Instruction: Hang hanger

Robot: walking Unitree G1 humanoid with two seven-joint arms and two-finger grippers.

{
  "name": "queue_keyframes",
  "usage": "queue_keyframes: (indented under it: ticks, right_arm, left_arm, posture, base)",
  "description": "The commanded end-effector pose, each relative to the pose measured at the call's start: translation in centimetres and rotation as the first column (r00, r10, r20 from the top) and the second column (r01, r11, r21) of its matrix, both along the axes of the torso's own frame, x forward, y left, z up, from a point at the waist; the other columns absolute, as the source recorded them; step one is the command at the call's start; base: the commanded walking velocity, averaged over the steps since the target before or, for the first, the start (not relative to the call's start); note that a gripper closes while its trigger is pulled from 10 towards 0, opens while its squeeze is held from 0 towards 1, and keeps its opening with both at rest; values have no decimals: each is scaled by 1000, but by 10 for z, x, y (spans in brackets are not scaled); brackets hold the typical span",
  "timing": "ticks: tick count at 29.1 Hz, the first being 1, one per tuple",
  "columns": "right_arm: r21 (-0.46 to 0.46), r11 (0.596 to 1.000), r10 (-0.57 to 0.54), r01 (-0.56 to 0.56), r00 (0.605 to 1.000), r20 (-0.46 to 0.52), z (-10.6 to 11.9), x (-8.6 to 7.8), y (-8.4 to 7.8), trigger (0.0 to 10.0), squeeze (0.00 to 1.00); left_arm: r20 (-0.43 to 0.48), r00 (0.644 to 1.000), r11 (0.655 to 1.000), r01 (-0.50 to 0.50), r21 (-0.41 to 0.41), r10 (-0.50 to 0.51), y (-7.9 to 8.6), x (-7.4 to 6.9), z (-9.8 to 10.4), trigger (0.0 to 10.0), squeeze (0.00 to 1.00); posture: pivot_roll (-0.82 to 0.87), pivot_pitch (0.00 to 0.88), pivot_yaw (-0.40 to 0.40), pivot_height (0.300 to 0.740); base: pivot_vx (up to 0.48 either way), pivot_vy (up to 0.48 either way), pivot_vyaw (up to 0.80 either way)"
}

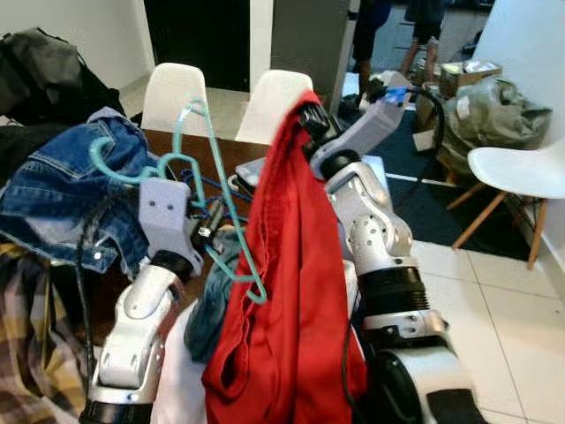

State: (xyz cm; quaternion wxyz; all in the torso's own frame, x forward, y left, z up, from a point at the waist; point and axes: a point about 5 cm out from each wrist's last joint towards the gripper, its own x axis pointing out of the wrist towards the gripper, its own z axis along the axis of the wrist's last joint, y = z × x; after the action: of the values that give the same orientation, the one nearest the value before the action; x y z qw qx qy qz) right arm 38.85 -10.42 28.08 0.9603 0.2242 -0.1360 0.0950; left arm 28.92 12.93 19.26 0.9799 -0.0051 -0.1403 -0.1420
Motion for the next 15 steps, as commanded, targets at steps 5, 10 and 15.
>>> queue_keyframes:
  ticks: [5,10,15]
  right_arm:
    - [-251,936,-251,247,968,16,-9,4,-35,10000,0]
    - [-609,782,-225,133,971,-77,-61,-2,-41,10000,0]
    - [-607,791,-49,-70,983,-178,-83,-12,-34,10000,0]
  left_arm:
    - [-51,997,998,60,24,-59,-15,-7,-14,10000,0]
    - [-67,995,997,76,34,-74,-20,-10,-20,10000,0]
    - [-70,994,996,83,34,-81,-21,-10,-21,10000,0]
  posture:
    - [56,0,-36,740]
    - [53,0,-39,740]
    - [48,0,-36,740]
  base:
    - [0,0,0]
    - [0,0,0]
    - [0,0,0]
